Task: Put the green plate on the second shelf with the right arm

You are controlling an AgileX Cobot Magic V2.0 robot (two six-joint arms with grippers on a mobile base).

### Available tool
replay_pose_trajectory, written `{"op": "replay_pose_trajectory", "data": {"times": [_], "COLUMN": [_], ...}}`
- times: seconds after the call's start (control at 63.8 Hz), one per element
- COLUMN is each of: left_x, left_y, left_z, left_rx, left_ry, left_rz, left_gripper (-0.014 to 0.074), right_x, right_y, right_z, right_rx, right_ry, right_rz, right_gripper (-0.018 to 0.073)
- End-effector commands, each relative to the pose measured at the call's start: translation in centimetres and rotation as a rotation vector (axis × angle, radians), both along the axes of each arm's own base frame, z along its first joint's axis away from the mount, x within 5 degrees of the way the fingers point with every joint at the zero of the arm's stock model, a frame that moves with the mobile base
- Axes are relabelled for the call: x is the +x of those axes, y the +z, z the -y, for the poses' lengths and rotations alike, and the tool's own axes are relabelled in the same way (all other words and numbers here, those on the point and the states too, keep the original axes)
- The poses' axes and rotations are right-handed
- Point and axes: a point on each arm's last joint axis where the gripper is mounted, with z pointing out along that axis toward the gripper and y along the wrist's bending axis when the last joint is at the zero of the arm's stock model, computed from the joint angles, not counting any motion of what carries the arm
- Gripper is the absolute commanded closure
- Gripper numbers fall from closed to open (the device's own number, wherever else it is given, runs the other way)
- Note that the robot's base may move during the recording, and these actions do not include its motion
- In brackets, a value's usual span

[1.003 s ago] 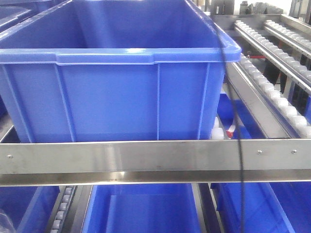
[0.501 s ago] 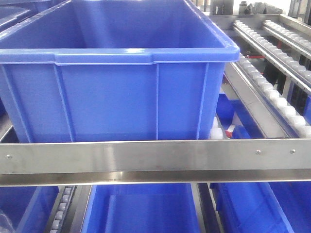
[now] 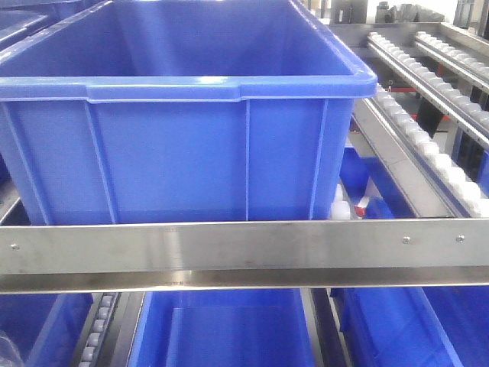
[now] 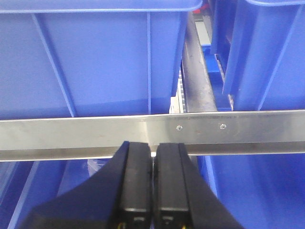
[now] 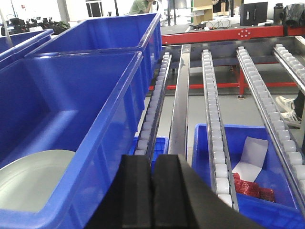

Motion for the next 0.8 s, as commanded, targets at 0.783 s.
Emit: {"op": "replay_pose_trajectory", "data": {"times": [0.783], "left_x": [0.11], "left_y": [-0.76], "left_z": [0.13], "left_rx": [-0.002], "left_ry": [-0.015], "left_rz": [0.039], "left_gripper": [0.0472], "right_x": [-0.26], "right_y": [1.39], "right_z": [0.15], "right_rx": [-0.005], "right_ry": [-0.008], "right_rz": [0.085], "right_gripper": [0.0507]}}
